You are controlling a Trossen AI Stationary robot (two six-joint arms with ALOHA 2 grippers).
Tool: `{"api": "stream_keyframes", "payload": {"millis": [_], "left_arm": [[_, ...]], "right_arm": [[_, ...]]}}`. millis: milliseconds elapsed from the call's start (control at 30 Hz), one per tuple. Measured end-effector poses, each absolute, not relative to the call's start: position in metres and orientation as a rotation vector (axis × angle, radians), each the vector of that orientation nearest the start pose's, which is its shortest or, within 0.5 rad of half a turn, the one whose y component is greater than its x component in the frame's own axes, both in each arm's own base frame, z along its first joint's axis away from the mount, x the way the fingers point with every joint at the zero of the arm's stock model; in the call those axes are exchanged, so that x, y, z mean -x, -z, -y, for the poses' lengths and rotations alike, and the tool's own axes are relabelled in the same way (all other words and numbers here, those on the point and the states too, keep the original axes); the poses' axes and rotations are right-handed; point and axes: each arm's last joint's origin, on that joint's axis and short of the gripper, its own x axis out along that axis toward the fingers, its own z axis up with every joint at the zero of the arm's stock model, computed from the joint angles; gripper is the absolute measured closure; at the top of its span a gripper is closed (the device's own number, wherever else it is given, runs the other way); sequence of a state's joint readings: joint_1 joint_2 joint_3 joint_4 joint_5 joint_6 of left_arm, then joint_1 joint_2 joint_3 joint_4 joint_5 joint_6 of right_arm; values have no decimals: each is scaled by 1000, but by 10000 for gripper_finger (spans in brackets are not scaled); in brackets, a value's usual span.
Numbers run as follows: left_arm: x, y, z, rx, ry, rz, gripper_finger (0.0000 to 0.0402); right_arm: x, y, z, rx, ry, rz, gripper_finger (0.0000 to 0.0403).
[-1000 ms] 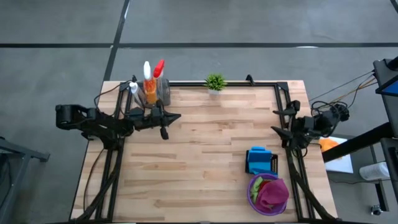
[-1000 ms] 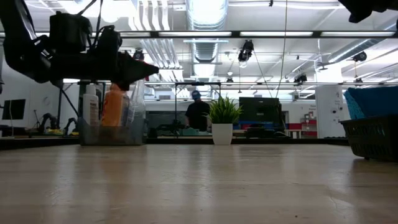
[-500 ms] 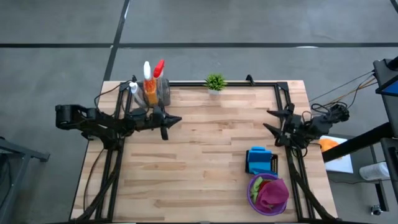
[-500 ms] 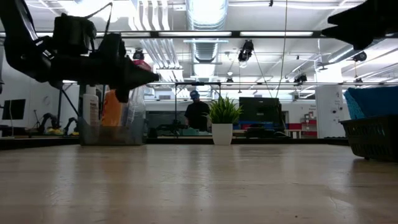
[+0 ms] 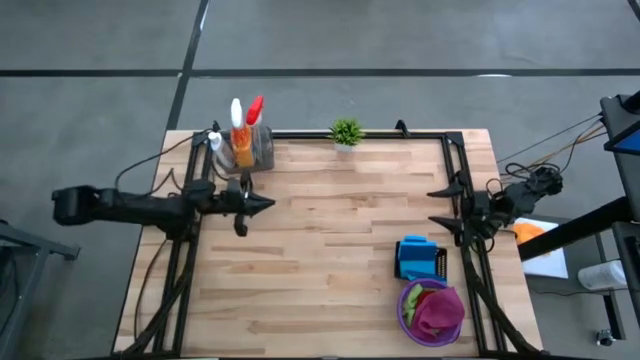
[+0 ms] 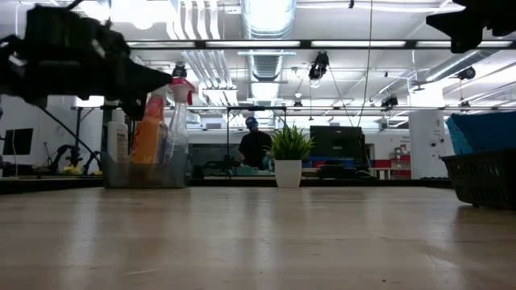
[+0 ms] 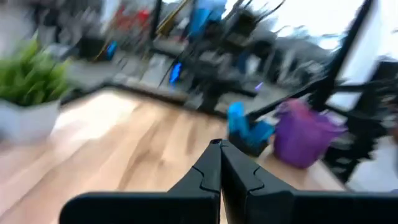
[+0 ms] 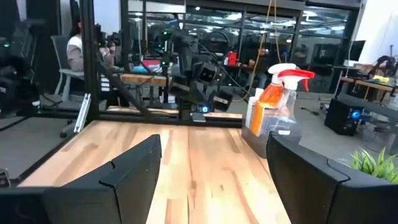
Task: Pick & Place Kitchen Items
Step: Return to Home Position
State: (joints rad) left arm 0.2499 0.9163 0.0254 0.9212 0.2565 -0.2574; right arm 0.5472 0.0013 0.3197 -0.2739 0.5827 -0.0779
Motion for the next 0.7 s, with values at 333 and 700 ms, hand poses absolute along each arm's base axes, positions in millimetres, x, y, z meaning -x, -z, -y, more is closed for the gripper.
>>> {"api": "stream_keyframes", "payload": {"millis": [333,700], "left_arm": [[-128,-204,13,52,-71,125,401],[-110,-182,20,92,154,148,401]], "right_arm": [[-67,-237,-24,29,-14,122,119],[-77,-212,-32,29,-92,115,119]]}}
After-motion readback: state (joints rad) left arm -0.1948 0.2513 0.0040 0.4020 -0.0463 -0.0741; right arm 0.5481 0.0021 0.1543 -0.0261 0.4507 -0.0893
